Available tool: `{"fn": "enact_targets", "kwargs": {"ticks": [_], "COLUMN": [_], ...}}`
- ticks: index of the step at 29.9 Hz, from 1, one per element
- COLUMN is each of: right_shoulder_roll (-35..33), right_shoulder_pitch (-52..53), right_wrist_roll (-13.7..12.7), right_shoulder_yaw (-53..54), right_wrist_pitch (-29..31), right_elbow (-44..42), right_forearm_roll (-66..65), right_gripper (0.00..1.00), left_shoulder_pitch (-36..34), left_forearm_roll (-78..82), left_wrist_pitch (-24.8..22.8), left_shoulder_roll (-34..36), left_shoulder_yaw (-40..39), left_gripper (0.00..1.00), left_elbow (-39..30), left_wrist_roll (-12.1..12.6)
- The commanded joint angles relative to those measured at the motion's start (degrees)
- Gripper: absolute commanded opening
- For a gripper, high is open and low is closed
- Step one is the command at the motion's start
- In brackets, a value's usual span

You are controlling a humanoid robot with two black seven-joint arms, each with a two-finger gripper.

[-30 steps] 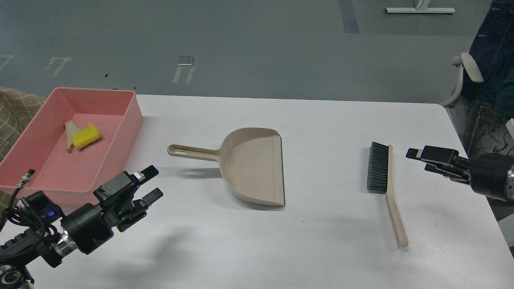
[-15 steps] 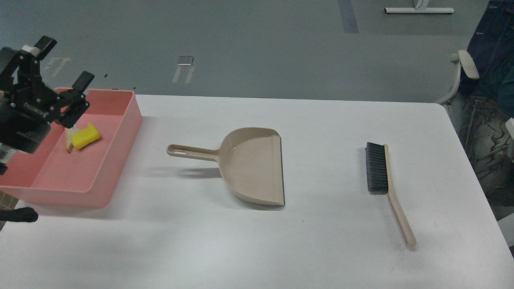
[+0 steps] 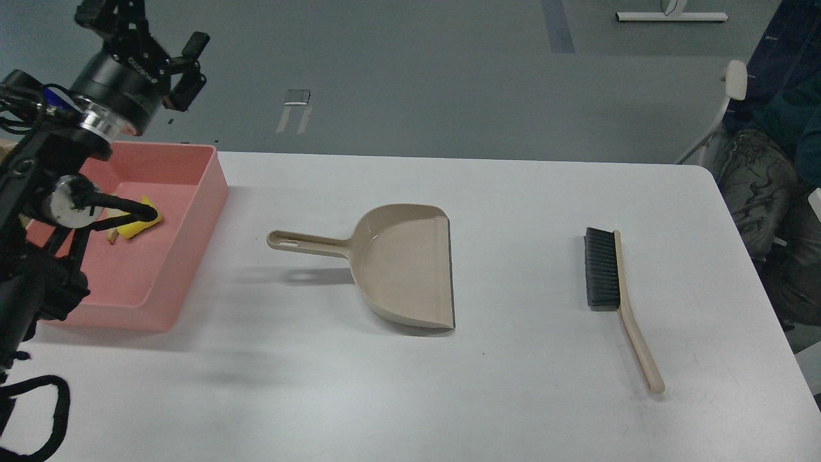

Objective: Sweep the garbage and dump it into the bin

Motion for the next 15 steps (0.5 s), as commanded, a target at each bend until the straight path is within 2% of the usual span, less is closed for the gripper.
{"fn": "enact_targets", "kwargs": {"ticks": [1, 3, 5, 9, 15], "right_shoulder_roll": [3.5, 5.1, 6.9, 8.5, 9.9], "right_shoulder_pitch": [2.2, 2.2, 2.2, 2.1, 2.0], "right_wrist_roll": [1.0, 1.2, 1.5, 2.5, 2.6], "right_shoulder_yaw": [0.0, -0.2, -0.2, -0.2, -0.3], "right_wrist_pitch": [0.0, 0.0, 0.0, 0.0, 0.0], "right_elbow": [-3.5, -3.5, -3.8, -4.8, -5.5], "right_forearm_roll": [-0.3, -0.3, -0.4, -0.5, -0.4], "right_gripper": [0.99, 0.99, 0.99, 0.99, 0.99], "left_shoulder_pitch": [-6.0, -9.3, -13.8, -18.5, -20.0], "left_forearm_roll": [0.2, 0.2, -0.1, -0.3, -2.1], "left_wrist_pitch": [0.9, 1.8, 3.0, 4.7, 5.1], "left_shoulder_roll": [-3.8, -5.3, -7.5, -10.1, -12.7], "left_shoulder_yaw": [3.9, 7.1, 12.4, 18.2, 19.5], "left_gripper": [0.96, 0.96, 0.96, 0.96, 0.97], "left_elbow": [8.4, 13.2, 20.4, 27.3, 28.9], "left_wrist_roll": [-1.1, -2.5, -5.6, -9.4, -10.1]}}
